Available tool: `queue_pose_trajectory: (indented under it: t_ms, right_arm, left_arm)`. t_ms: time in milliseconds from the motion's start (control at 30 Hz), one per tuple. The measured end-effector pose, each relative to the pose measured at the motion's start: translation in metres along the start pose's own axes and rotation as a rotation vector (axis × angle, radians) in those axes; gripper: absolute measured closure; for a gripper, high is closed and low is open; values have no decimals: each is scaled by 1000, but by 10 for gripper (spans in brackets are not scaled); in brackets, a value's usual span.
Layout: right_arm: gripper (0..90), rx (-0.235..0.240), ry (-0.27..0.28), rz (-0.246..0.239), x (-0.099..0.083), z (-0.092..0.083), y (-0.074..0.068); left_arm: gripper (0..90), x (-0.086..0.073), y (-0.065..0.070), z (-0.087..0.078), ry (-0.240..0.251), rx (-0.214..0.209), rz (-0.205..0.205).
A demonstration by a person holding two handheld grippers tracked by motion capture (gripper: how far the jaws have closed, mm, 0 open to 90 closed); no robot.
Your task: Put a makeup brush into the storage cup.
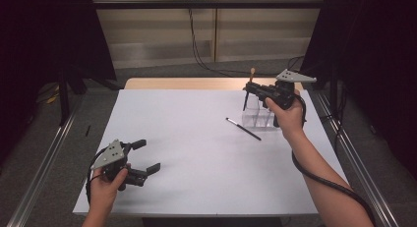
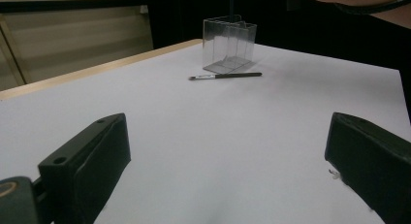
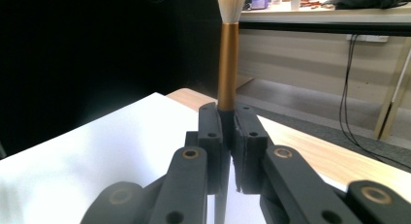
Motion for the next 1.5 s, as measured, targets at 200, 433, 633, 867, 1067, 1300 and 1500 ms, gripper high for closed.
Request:
queue_pose_trajectory:
  t_ms: [200,433,633,867,1067,1300,1500]
  right_arm:
    - [837,-27,-2,-6,4,0,8]
    - [837,-56,-8,-4,3,1,17]
    - [837,-70,-15,-10,-1,1,23]
    - [836,-79,-31,-18,-5,1,25]
    - [836,-89,-32,-14,-9,3,29]
    - [836,-88,-41,-13,-16,6,29]
    - [836,-86,-46,-12,-20,9,28]
  left_arm:
    - [25,0,0,0,-2,0,3]
    - [25,-1,1,1,-7,-2,6]
    - [25,-1,1,1,-5,-2,6]
    - [26,-2,1,1,-13,-1,10]
    - [26,-2,0,2,-14,0,11]
    - [27,-2,0,2,-16,-2,11]
    - [26,-2,1,2,-16,-2,12]
Point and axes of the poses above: each handheld gripper's, and its own axes: z roughly forward along the jaws, x roughly out of its top, y roughly to its right, the point moved 7 cm from there along z, roughly forward along the jaws, and after that the axes turned 2 degrees about z, right-handed, at the moved point
